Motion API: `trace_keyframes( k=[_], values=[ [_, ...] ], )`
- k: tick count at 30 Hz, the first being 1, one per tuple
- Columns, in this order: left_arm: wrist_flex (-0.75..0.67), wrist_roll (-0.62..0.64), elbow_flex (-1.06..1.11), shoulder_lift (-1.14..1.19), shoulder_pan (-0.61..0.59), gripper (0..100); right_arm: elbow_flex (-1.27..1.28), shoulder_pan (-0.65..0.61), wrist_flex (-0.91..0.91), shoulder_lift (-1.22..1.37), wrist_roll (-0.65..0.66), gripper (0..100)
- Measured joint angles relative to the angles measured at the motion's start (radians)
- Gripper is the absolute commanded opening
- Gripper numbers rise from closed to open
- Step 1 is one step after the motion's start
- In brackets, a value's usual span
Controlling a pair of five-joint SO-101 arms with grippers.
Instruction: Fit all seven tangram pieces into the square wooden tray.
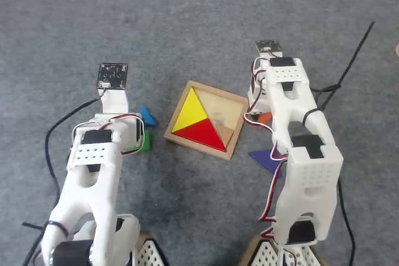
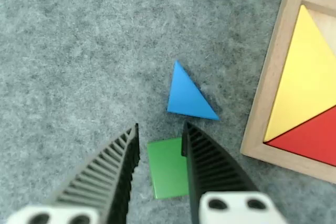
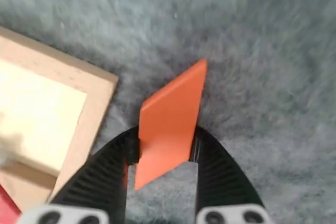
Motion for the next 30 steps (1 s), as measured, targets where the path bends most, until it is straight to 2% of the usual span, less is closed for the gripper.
trace_keyframes(
  k=[6, 11, 17, 23, 30],
  values=[
    [0.000, 0.000, 0.000, 0.000, 0.000, 13, -0.034, -0.025, 0.040, 0.002, 0.080, 0.8],
    [0.000, 0.000, 0.000, 0.000, 0.000, 13, -0.040, -0.175, 0.077, -0.075, 0.199, 0.8],
    [0.000, 0.000, 0.000, 0.000, 0.000, 13, -0.040, -0.345, -0.023, -0.120, 0.358, 0.9],
    [0.000, 0.000, 0.000, 0.000, 0.000, 13, -0.051, -0.393, -0.101, -0.091, 0.440, 0.9],
    [0.000, 0.000, 0.000, 0.000, 0.000, 13, -0.212, -0.394, -0.107, 0.038, 0.594, 1.3]
  ],
)
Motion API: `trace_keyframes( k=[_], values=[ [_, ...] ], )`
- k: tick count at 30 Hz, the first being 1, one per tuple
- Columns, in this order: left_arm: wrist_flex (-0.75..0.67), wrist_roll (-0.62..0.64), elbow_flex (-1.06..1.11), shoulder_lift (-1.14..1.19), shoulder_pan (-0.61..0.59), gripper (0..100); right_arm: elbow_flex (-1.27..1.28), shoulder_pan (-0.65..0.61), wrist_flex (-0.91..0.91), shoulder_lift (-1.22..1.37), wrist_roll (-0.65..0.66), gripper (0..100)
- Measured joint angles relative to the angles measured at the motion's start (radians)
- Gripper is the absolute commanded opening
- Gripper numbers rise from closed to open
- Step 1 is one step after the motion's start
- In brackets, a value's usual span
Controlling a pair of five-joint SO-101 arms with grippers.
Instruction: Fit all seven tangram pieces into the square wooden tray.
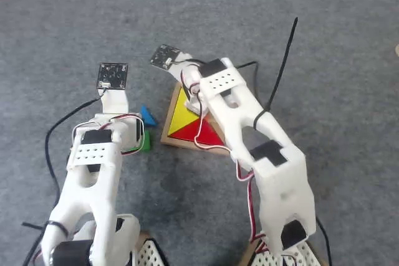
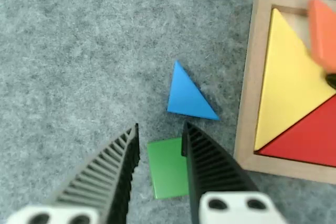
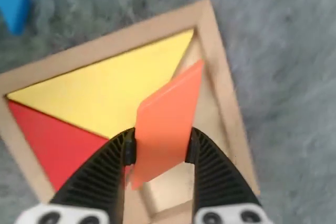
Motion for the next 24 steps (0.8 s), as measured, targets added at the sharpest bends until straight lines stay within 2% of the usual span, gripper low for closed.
trace_keyframes(
  k=[3, 9, 13, 17, 24],
  values=[
    [0.000, 0.000, 0.000, 0.000, 0.000, 13, -0.072, 0.000, 0.009, 0.060, 0.055, 4.6],
    [0.000, 0.000, 0.000, 0.000, 0.000, 13, -0.163, 0.000, 0.009, 0.135, 0.071, 22.9],
    [0.000, 0.000, 0.000, 0.000, 0.000, 13, -0.176, -0.002, 0.009, 0.149, 0.075, 31.0],
    [0.000, 0.000, 0.000, 0.000, 0.000, 13, -0.181, 0.000, 0.051, 0.149, 0.075, 34.6],
    [0.000, 0.000, 0.000, 0.000, 0.000, 13, -0.238, -0.002, 0.147, 0.147, 0.074, 34.8]
  ],
)
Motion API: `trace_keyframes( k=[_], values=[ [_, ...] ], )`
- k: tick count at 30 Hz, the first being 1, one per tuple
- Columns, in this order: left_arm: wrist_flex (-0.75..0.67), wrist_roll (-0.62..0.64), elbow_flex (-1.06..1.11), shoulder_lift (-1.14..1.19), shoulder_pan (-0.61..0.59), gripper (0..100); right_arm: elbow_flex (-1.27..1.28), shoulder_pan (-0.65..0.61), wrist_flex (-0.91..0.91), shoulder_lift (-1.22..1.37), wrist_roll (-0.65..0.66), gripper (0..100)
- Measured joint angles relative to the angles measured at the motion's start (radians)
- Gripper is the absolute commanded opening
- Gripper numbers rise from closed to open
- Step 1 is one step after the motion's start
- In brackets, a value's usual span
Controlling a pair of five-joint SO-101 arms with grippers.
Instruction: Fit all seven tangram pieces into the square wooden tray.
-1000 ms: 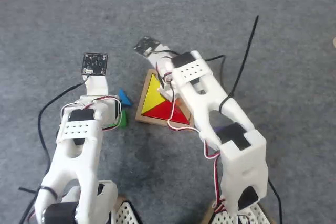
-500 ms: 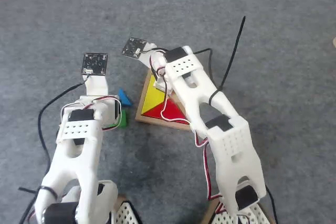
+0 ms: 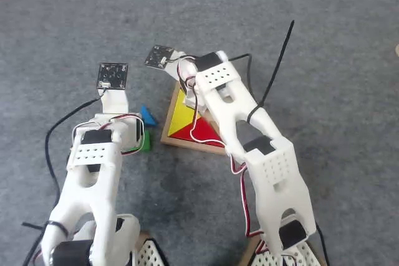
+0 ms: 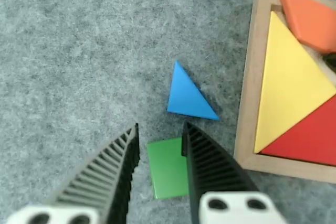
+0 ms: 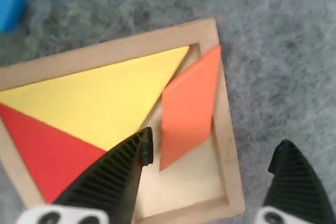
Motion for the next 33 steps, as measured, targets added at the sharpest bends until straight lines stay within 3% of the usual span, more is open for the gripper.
trace_keyframes(
  k=[10, 21, 33],
  values=[
    [0.000, 0.000, 0.000, 0.000, 0.000, 13, -0.002, -0.011, 0.008, 0.025, 0.038, 34.7],
    [0.000, 0.000, 0.000, 0.000, 0.000, 13, -0.002, 0.100, 0.002, 0.040, 0.038, 34.7],
    [0.000, 0.000, 0.000, 0.000, 0.000, 13, -0.002, 0.002, 0.040, 0.037, 0.038, 34.7]
  ],
)
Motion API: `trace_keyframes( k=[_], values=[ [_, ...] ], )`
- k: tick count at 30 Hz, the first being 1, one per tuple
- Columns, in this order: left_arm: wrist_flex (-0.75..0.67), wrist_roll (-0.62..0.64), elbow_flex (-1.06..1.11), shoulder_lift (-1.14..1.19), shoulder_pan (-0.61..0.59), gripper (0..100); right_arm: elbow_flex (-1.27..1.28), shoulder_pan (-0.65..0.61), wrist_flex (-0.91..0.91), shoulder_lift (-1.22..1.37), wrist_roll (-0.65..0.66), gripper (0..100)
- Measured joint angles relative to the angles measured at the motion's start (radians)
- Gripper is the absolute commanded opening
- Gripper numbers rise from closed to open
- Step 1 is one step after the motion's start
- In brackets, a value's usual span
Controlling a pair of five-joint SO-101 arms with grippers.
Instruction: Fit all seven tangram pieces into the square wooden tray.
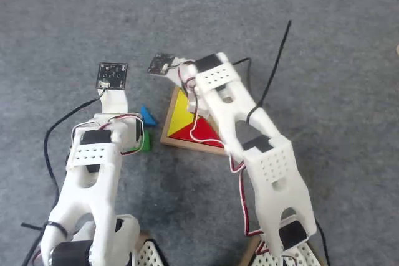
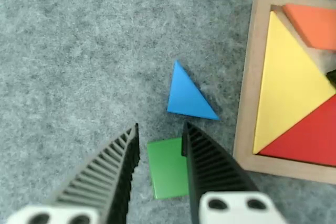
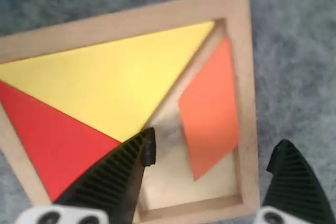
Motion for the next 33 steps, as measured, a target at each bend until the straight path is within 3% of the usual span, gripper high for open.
trace_keyframes(
  k=[7, 13, 20, 33],
  values=[
    [0.000, 0.000, 0.000, 0.000, 0.000, 13, 0.000, 0.003, -0.012, -0.069, -0.109, 34.7],
    [0.000, 0.000, 0.000, 0.000, 0.000, 13, 0.000, 0.117, -0.044, -0.143, -0.236, 34.7],
    [0.000, -0.003, 0.000, 0.000, 0.000, 13, 0.021, 0.176, 0.118, -0.186, -0.201, 34.7],
    [0.000, -0.034, 0.000, 0.000, 0.000, 13, 0.591, 0.166, -0.163, -0.459, -0.163, 34.7]
  ],
)
